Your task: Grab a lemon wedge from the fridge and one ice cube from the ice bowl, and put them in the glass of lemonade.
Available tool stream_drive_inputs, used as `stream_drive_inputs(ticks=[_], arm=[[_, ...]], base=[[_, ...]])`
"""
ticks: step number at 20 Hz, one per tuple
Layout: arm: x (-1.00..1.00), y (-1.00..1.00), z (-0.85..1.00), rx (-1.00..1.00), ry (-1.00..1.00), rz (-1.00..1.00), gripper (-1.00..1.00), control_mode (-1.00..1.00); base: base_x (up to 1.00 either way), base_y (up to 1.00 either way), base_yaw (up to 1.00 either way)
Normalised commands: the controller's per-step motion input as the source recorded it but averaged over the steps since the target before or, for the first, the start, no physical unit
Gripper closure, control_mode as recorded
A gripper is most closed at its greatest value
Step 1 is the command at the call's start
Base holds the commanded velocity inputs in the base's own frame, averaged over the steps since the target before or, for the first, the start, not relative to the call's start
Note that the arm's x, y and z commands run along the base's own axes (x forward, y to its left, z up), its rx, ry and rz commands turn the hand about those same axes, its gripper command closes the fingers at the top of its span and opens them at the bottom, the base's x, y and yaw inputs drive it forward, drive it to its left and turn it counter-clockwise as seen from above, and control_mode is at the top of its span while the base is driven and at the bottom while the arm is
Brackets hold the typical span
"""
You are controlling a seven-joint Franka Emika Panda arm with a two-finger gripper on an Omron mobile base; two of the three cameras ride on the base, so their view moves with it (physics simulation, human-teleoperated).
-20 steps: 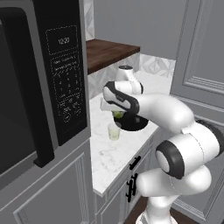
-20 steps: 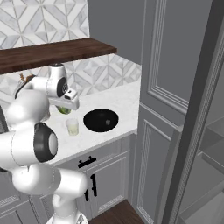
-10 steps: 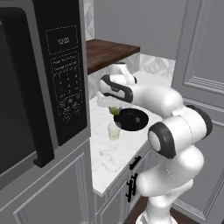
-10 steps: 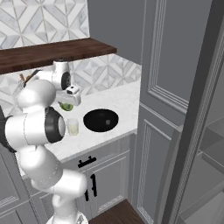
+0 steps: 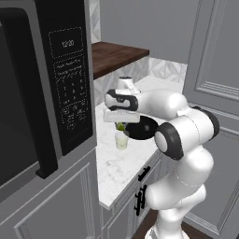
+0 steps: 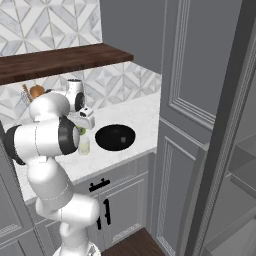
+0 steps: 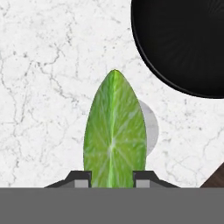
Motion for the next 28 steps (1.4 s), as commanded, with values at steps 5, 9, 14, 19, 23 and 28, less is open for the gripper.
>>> stream_drive_inputs(ticks=[5,9,14,19,23,28], arm=[[-0.03,-0.06,-0.03,0.04,-0.01,0.0,1.0,-1.0],[0.03,-0.07,-0.02,0.0,0.0,0.0,1.0,-1.0],[0.08,-0.07,0.0,0.0,0.03,0.0,1.0,-1.0],[0.11,0.0,-0.26,0.0,0.01,0.0,1.0,-1.0],[0.01,0.0,-0.11,0.0,0.0,0.0,1.0,-1.0],[0.0,0.0,0.0,0.0,0.0,0.0,-1.0,-1.0]], base=[[0.0,0.0,0.0],[0.0,0.0,0.0],[0.0,0.0,0.0],[0.0,0.0,0.0],[0.0,0.0,0.0],[0.0,0.0,0.0]])
